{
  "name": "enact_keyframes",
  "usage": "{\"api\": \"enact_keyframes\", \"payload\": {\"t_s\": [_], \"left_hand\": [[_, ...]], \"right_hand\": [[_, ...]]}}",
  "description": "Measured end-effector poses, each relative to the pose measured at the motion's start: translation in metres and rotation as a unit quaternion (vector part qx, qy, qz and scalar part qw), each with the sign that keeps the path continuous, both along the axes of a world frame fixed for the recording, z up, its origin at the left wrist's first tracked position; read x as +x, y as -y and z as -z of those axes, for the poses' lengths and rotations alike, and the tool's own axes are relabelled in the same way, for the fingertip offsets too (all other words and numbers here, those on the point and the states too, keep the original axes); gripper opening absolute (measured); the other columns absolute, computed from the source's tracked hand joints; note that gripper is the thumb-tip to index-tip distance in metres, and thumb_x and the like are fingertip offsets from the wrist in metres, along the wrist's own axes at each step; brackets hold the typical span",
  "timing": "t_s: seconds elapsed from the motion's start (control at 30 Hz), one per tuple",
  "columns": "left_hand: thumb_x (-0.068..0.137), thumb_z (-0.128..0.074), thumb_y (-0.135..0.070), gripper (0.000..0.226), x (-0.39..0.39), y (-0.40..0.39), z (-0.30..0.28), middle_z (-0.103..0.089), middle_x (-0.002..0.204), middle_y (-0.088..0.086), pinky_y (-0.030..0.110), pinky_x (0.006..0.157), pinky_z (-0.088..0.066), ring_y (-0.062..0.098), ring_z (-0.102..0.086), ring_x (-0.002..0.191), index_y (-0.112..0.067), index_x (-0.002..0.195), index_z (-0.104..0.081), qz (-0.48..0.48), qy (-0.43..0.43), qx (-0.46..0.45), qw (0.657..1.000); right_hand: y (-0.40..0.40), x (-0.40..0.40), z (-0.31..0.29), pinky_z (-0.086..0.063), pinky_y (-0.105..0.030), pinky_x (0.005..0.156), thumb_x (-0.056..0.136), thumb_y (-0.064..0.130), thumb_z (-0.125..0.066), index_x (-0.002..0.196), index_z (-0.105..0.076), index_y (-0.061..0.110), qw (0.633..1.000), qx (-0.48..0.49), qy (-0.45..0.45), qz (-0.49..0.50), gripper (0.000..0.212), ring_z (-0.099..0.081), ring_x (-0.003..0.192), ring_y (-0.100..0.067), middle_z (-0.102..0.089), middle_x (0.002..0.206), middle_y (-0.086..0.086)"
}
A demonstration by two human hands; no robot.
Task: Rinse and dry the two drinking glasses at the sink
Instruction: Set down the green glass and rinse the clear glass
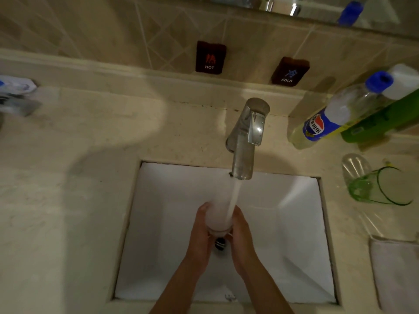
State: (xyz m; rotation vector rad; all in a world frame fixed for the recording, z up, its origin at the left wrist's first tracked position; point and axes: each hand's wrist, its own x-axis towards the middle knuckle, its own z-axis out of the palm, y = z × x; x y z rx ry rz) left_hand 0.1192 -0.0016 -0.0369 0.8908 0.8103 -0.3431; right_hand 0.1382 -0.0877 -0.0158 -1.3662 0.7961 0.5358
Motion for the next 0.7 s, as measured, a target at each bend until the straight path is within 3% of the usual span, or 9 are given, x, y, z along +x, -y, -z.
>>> {"api": "enact_keyframes", "payload": {"t_s": [0.1, 0.17, 0.27, 0.33, 0.4, 0.5, 0.63, 0.7], "left_hand": [[0.107, -0.046, -0.036, 0.027, -0.005, 0.001, 0.001, -0.081, 0.081, -0.006, 0.026, 0.059, -0.06, 0.012, -0.076, 0.069, -0.023, 0.109, -0.07, 0.029, -0.012, 0.004, 1.0], [0.106, -0.05, -0.035, 0.024, -0.004, 0.004, 0.001, -0.079, 0.097, 0.001, 0.027, 0.061, -0.06, 0.011, -0.076, 0.072, -0.025, 0.11, -0.071, 0.021, -0.027, 0.011, 0.999], [0.104, -0.047, -0.051, 0.035, -0.005, 0.006, 0.003, -0.068, 0.133, 0.001, 0.04, 0.1, -0.057, 0.013, -0.071, 0.111, -0.034, 0.129, -0.062, -0.01, -0.006, 0.056, 0.998], [0.089, -0.05, -0.074, 0.057, -0.005, 0.005, 0.003, -0.063, 0.139, -0.004, 0.049, 0.114, -0.047, 0.015, -0.062, 0.126, -0.039, 0.133, -0.057, -0.016, 0.023, 0.089, 0.996], [0.079, -0.055, -0.081, 0.07, -0.005, 0.004, 0.004, -0.065, 0.134, -0.003, 0.054, 0.113, -0.046, 0.018, -0.062, 0.126, -0.035, 0.131, -0.059, -0.022, 0.049, 0.108, 0.993], [0.068, -0.064, -0.087, 0.089, -0.005, 0.005, 0.009, -0.066, 0.13, 0.005, 0.056, 0.109, -0.05, 0.026, -0.065, 0.122, -0.026, 0.132, -0.058, -0.018, 0.053, 0.124, 0.991], [0.07, -0.067, -0.078, 0.076, -0.002, 0.009, 0.014, -0.068, 0.125, 0.013, 0.057, 0.105, -0.052, 0.032, -0.067, 0.116, -0.023, 0.122, -0.062, -0.026, 0.011, 0.101, 0.994], [0.065, -0.068, -0.083, 0.084, -0.003, 0.016, 0.02, -0.07, 0.121, 0.016, 0.059, 0.101, -0.054, 0.036, -0.069, 0.113, -0.019, 0.12, -0.064, -0.031, -0.02, 0.088, 0.995]], "right_hand": [[0.009, 0.0, 0.003, -0.058, -0.035, 0.075, 0.096, 0.04, -0.052, 0.099, -0.073, 0.032, 1.0, -0.002, -0.021, 0.009, 0.023, -0.068, 0.097, -0.023, -0.073, 0.103, -0.002], [0.009, 0.004, 0.005, -0.055, -0.028, 0.065, 0.098, 0.039, -0.05, 0.099, -0.071, 0.029, 1.0, -0.011, -0.018, 0.01, 0.024, -0.068, 0.092, -0.021, -0.072, 0.101, -0.002], [0.003, 0.007, 0.011, -0.055, -0.028, 0.067, 0.103, 0.045, -0.04, 0.098, -0.066, 0.027, 0.999, -0.001, -0.03, -0.021, 0.032, -0.066, 0.086, -0.015, -0.071, 0.097, 0.002], [0.002, 0.005, 0.009, -0.058, -0.039, 0.078, 0.102, 0.051, -0.033, 0.09, -0.064, 0.029, 0.997, 0.004, -0.063, -0.043, 0.04, -0.067, 0.083, -0.019, -0.071, 0.088, 0.001], [0.005, 0.002, 0.009, -0.058, -0.041, 0.081, 0.102, 0.054, -0.026, 0.091, -0.066, 0.032, 0.995, -0.002, -0.083, -0.058, 0.047, -0.068, 0.081, -0.02, -0.072, 0.086, -0.001], [0.008, -0.005, 0.008, -0.055, -0.024, 0.058, 0.102, 0.055, -0.022, 0.104, -0.067, 0.034, 0.993, -0.041, -0.046, -0.103, 0.049, -0.069, 0.068, -0.007, -0.073, 0.082, 0.004], [0.017, -0.012, 0.01, -0.054, -0.019, 0.074, 0.099, 0.059, -0.028, 0.098, -0.063, 0.036, 0.963, -0.172, 0.005, -0.208, 0.043, -0.066, 0.074, -0.002, -0.072, 0.086, 0.002], [0.018, -0.016, 0.009, -0.056, -0.033, 0.082, 0.087, 0.079, -0.016, 0.113, -0.06, 0.036, 0.929, -0.265, 0.037, -0.257, 0.066, -0.064, 0.086, -0.012, -0.067, 0.1, -0.002]]}}
